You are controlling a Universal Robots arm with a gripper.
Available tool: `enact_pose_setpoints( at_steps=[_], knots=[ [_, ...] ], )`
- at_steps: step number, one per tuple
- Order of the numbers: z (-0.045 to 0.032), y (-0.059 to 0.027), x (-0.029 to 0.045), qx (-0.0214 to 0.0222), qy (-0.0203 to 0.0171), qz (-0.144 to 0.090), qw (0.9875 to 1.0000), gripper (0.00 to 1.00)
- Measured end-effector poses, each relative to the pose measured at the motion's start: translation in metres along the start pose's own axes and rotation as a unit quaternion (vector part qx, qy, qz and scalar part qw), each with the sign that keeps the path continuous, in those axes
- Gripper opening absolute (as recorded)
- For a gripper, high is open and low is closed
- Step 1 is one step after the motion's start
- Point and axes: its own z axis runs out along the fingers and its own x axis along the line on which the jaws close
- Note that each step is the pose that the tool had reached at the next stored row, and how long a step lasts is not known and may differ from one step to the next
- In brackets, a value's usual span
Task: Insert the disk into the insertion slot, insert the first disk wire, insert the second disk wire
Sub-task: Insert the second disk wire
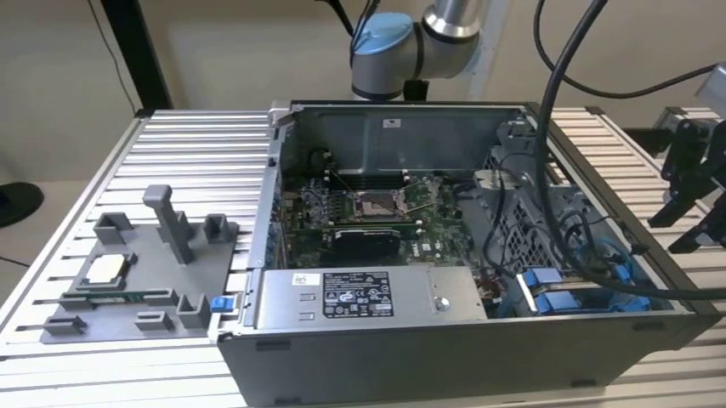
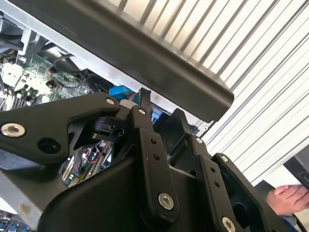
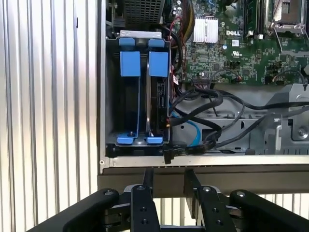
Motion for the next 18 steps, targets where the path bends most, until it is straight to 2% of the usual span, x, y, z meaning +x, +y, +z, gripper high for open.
enact_pose_setpoints(
  at_steps=[6,7,9,11,13,15,18],
  knots=[
    [0.0001,-0.0002,0.0000,-0.0008,-0.0001,0.000,1.0000,1.00],
    [0.0001,-0.0003,0.0000,-0.0053,-0.0002,0.000,1.0000,1.00],
    [0.0004,-0.0001,0.0006,-0.0093,-0.0043,0.001,0.9999,1.00],
    [0.0012,-0.0001,0.0013,-0.0107,-0.0095,0.000,0.9999,1.00],
    [0.0022,-0.0002,0.0016,-0.0116,-0.0129,0.000,0.9998,1.00],
    [0.0032,0.0016,0.0017,-0.0126,-0.0139,0.000,0.9998,1.00],
    [0.0053,0.0097,0.0024,-0.0133,-0.0151,0.000,0.9998,1.00]
  ],
)
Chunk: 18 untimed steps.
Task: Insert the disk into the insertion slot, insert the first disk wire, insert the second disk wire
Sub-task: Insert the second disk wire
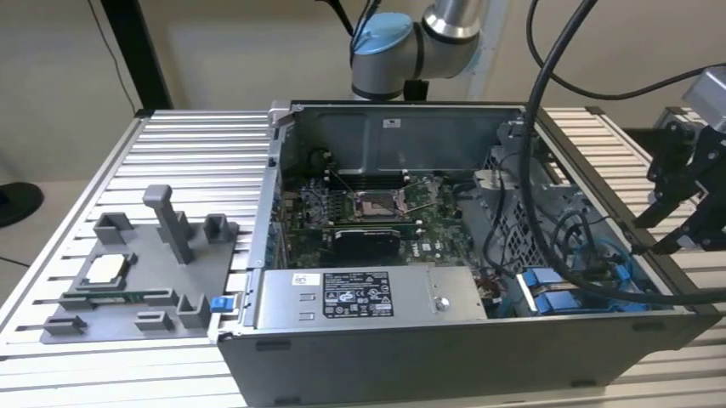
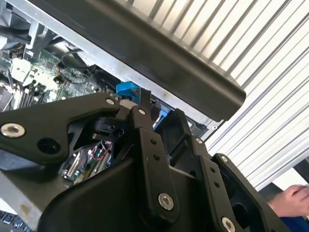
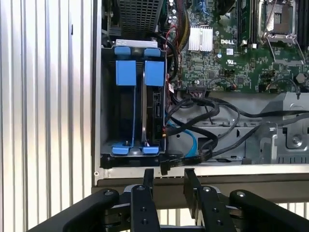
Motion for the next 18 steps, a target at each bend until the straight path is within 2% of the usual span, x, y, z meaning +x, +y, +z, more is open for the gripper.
enact_pose_setpoints(
  at_steps=[2,6,8,12,13,18],
  knots=[
    [0.0008,0.0024,0.0022,-0.0005,-0.0018,0.000,1.0000,1.00],
    [0.0010,0.0023,0.0118,-0.0026,-0.0100,0.000,0.9999,1.00],
    [0.0012,0.0022,0.0150,-0.0037,-0.0148,0.000,0.9999,1.00],
    [0.0017,0.0024,0.0163,-0.0064,-0.0282,-0.001,0.9996,1.00],
    [0.0023,0.0023,0.0170,-0.0069,-0.0300,-0.001,0.9995,1.00],
    [0.0075,0.0020,0.0195,-0.0106,-0.0305,0.000,0.9995,1.00]
  ],
)
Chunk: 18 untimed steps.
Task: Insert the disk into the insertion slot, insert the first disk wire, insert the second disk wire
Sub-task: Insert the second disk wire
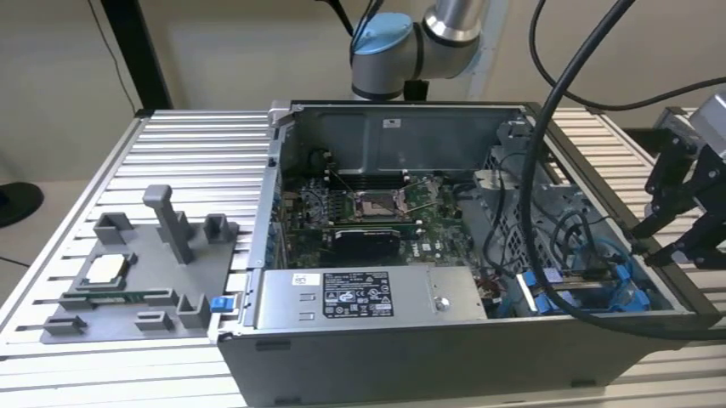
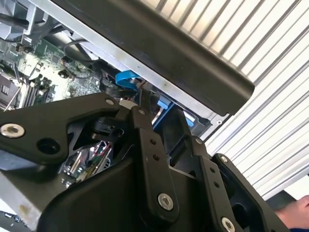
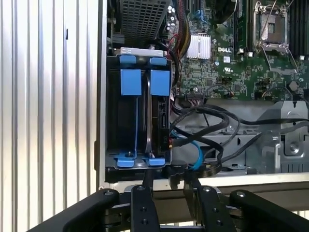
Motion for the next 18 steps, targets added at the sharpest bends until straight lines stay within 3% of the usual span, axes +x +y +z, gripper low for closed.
enact_pose_setpoints(
  at_steps=[2,5,6,10,13,18],
  knots=[
    [0.0013,-0.0002,0.0003,-0.0009,-0.0021,0.000,1.0000,1.00],
    [0.0032,-0.0005,0.0006,-0.0019,-0.0083,0.000,1.0000,1.00],
    [0.0037,-0.0006,0.0007,-0.0020,-0.0108,-0.001,0.9999,0.00],
    [0.0048,-0.0008,0.0009,-0.0026,-0.0267,-0.002,0.9996,0.00],
    [0.0056,-0.0008,0.0011,-0.0036,-0.0316,-0.002,0.9995,0.00],
    [0.0056,-0.0007,0.0012,-0.0081,-0.0323,-0.001,0.9994,0.00]
  ],
)
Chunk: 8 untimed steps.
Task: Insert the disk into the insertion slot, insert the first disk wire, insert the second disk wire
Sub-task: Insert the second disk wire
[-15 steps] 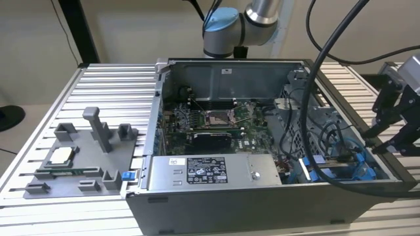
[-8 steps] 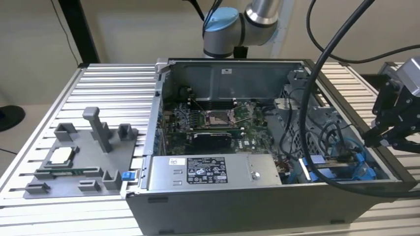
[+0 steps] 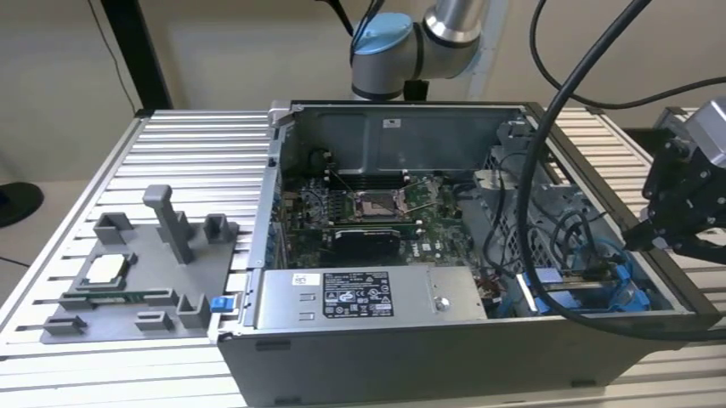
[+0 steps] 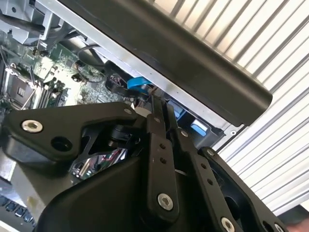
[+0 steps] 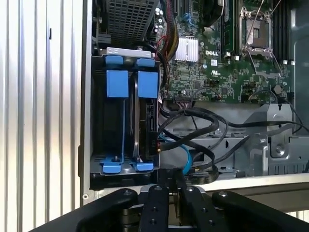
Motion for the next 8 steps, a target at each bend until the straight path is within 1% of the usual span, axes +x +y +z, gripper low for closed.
enact_pose_setpoints(
  at_steps=[2,5,8],
  knots=[
    [-0.0022,0.0018,-0.0006,-0.0007,0.0000,0.000,1.0000,0.00],
    [-0.0077,0.0066,-0.0023,-0.0012,0.0000,0.000,1.0000,0.00],
    [-0.0096,0.0131,-0.0042,-0.0013,0.0000,0.000,1.0000,0.00]
  ],
)
